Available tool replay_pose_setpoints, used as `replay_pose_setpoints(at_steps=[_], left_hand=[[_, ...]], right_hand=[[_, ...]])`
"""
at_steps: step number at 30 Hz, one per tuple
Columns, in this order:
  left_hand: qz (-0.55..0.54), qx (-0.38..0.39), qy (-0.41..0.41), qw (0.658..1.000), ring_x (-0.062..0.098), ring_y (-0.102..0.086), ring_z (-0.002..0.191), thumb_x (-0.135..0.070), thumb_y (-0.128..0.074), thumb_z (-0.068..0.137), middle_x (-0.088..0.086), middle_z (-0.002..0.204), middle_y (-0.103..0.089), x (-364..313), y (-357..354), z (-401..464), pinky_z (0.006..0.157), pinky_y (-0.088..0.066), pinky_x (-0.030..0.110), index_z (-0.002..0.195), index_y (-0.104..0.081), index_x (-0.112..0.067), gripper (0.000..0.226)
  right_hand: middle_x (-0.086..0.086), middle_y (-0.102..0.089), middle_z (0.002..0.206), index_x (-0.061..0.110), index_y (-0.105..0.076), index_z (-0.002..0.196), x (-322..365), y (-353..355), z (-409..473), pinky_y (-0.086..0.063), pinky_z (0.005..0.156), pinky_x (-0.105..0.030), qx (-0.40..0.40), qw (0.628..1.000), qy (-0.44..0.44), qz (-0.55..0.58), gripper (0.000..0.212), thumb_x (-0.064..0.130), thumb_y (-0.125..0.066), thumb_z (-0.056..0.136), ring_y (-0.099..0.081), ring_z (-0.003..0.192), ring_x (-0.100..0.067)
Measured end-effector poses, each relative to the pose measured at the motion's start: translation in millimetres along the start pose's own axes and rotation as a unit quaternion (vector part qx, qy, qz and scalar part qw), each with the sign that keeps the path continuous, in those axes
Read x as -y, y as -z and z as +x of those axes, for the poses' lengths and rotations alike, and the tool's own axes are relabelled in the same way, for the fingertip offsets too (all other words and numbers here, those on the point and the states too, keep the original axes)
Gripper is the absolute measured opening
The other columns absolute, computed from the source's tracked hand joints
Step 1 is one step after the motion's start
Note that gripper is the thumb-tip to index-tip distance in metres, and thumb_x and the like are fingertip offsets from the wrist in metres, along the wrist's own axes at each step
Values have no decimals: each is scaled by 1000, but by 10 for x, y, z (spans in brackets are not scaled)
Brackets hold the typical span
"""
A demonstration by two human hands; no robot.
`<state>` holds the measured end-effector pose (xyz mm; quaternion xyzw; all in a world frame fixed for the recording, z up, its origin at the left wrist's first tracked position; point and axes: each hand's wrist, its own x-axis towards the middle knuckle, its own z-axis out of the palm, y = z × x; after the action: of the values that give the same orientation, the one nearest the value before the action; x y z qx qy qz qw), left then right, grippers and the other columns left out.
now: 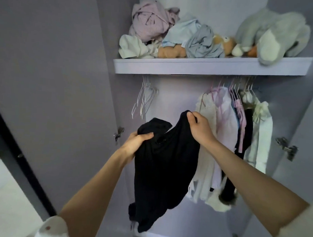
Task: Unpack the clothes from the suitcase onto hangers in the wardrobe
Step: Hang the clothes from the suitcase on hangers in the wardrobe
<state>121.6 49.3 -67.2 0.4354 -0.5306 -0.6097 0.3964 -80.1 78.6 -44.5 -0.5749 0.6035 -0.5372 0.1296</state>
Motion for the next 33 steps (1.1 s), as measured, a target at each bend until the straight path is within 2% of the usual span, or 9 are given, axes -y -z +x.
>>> replay_pose_setpoints(at_steps=[5,10,14,16,21,25,28,31,33], left_hand=[[-134,-54,-8,990,20,-65,82,-9,-52,85,10,98,-67,-220,449,507,61,-53,24,112,-60,-4,29],[-50,-38,25,998,20,-62,78,-13,-54,87,8,85,-67,-160,711,898,68,-49,28,91,-64,-11,11],[16,-88,-39,995,14,-60,69,-15,-58,90,-4,63,-68,-63,754,1179,66,-49,22,77,-65,-15,15],[27,-121,-64,990,15,-58,71,-17,-55,93,-1,68,-64,-50,783,1301,67,-48,23,75,-63,-16,19],[77,-223,-110,965,19,-52,86,-21,-50,95,1,76,-56,-95,920,1634,84,-44,34,73,-57,-21,24],[124,-226,-82,963,20,-51,85,-21,-45,97,1,75,-54,-80,870,1873,78,-40,30,75,-55,-17,25],[96,-248,-85,960,17,-49,86,-15,-45,98,5,84,-54,-21,806,1981,70,-40,24,91,-59,-5,19],[103,-264,-78,956,15,-46,79,-15,-47,97,-1,72,-51,-13,869,2043,65,-37,21,73,-54,-14,25],[122,-261,-67,955,13,-46,70,-15,-47,96,-2,69,-50,-27,935,2073,64,-38,22,69,-53,-19,28]], right_hand=[[-9,-47,76,5,-46,79,-275,-261,478,-28,58,-23,-124,989,-67,43,30,22,-33,100,-44,76,-19],[-14,-55,88,-4,-58,97,-804,-576,602,-37,75,-28,-23,984,-174,-3,35,24,-38,99,-52,85,-25],[-12,-55,73,3,-56,72,-1020,-865,842,-40,65,-32,122,968,-203,-78,37,28,-45,96,-57,79,-31],[-4,-50,62,11,-50,61,-1004,-1005,980,-33,57,-28,154,964,-182,-117,36,25,-47,95,-52,72,-24],[-15,-65,99,3,-67,103,-989,-1535,1502,-38,72,-27,123,983,-130,-45,22,14,-52,92,-54,86,-15],[-10,-58,87,6,-67,97,-902,-1993,1948,-36,61,-26,121,975,-172,66,19,15,-52,90,-49,73,-19],[-8,-55,84,17,-56,72,-857,-2260,2265,-37,55,-27,139,965,-195,110,22,25,-53,91,-45,58,-15],[-7,-56,78,19,-49,60,-871,-2486,2484,-38,60,-28,150,965,-191,96,33,33,-56,89,-48,63,-18],[-15,-63,80,11,-60,65,-906,-2589,2545,-42,67,-31,150,968,-190,68,29,26,-56,89,-59,76,-26]])
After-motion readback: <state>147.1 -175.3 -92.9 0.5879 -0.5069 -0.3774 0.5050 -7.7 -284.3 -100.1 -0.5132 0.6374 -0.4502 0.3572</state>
